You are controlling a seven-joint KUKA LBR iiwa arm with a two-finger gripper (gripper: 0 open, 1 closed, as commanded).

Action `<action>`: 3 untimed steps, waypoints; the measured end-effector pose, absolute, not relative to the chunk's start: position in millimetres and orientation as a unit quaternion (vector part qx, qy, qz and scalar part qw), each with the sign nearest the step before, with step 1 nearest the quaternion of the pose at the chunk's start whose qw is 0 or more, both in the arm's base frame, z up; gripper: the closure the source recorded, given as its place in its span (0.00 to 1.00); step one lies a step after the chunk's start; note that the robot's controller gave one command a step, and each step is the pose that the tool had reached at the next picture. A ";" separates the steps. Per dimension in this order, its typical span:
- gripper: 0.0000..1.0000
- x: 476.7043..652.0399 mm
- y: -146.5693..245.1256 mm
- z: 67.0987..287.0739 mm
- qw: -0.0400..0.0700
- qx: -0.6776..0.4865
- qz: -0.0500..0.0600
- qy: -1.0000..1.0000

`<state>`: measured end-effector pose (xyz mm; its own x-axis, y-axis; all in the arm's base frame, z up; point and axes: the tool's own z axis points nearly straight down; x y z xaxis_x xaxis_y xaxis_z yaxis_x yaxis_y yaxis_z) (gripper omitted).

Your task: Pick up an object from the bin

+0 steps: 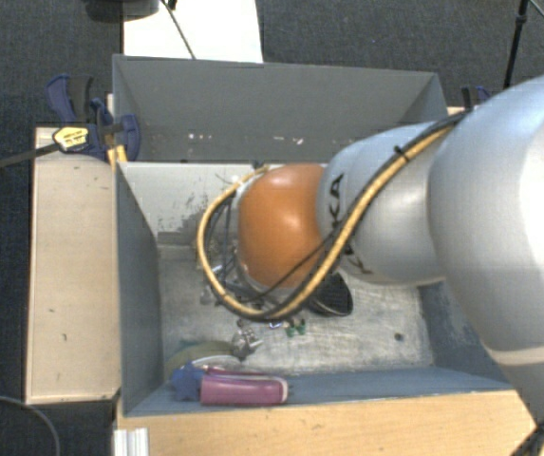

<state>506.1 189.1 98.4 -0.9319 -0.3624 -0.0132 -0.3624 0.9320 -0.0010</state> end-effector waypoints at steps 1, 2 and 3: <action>0.00 591.5 140.8 118.6 0.005 -0.202 -0.001 0.979; 0.00 587.5 96.6 127.8 0.001 -0.180 -0.001 0.984; 0.00 560.2 8.9 116.3 0.000 -0.180 -0.001 0.984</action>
Offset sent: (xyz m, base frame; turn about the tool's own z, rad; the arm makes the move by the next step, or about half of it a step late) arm 0.0808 -0.0446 0.0178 -0.0417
